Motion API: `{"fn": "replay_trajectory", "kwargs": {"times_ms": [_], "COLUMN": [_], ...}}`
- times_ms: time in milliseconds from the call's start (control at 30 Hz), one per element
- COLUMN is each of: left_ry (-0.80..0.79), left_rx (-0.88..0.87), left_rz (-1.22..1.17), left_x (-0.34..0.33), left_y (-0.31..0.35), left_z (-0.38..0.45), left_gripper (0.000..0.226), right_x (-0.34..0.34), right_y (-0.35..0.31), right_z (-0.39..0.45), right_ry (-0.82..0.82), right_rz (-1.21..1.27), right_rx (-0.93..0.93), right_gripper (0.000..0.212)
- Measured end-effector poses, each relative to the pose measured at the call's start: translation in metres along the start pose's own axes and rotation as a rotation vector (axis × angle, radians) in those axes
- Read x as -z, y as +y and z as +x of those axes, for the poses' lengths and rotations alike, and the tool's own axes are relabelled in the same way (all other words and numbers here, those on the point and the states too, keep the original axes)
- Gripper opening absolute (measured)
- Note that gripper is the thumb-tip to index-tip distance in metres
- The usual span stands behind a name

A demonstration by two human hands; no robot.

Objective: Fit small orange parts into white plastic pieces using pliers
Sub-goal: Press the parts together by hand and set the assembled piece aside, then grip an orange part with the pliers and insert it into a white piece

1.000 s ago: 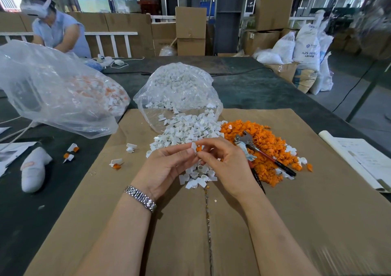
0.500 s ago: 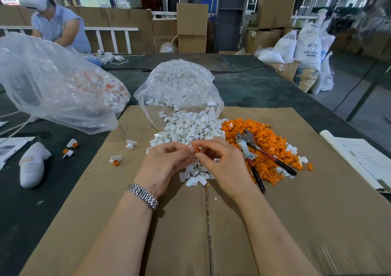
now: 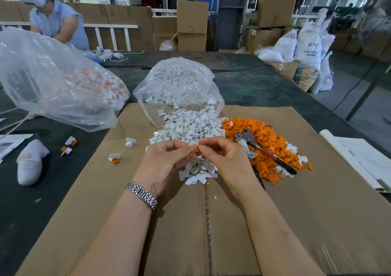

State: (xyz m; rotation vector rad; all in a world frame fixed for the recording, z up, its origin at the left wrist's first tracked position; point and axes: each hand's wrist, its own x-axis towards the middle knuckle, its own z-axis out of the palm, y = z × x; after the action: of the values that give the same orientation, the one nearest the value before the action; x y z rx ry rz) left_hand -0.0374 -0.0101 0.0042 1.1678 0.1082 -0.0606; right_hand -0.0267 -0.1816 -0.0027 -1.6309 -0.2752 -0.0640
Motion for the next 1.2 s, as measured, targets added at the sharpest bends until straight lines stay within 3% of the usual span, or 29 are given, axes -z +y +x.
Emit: {"fn": "replay_trajectory", "kwargs": {"times_ms": [567, 633, 700, 800, 900, 1200], "left_ry": [0.102, 0.092, 0.074, 0.039, 0.046, 0.087], "left_rx": [-0.042, -0.01, 0.006, 0.005, 0.02, 0.05], "left_rz": [0.187, 0.141, 0.106, 0.063, 0.001, -0.058], "left_x": [-0.006, -0.005, -0.003, -0.001, -0.002, 0.002], "left_y": [-0.005, -0.005, -0.004, -0.003, -0.001, 0.001], "left_z": [0.002, 0.004, 0.006, 0.006, 0.006, 0.009], "left_gripper": [0.018, 0.025, 0.036, 0.037, 0.022, 0.014], "right_x": [-0.006, -0.002, 0.009, 0.03, 0.045, 0.052], "right_y": [-0.002, -0.005, -0.008, -0.015, -0.019, -0.027], "right_z": [0.0, 0.001, 0.003, 0.006, 0.012, 0.017], "right_ry": [0.04, 0.167, 0.334, 0.37, 0.244, 0.243], "right_rz": [-0.137, -0.265, -0.662, -1.227, -1.276, -1.219], "right_rx": [0.004, 0.017, -0.006, -0.315, -0.556, -0.373], "right_gripper": [0.008, 0.011, 0.032, 0.059, 0.061, 0.032]}}
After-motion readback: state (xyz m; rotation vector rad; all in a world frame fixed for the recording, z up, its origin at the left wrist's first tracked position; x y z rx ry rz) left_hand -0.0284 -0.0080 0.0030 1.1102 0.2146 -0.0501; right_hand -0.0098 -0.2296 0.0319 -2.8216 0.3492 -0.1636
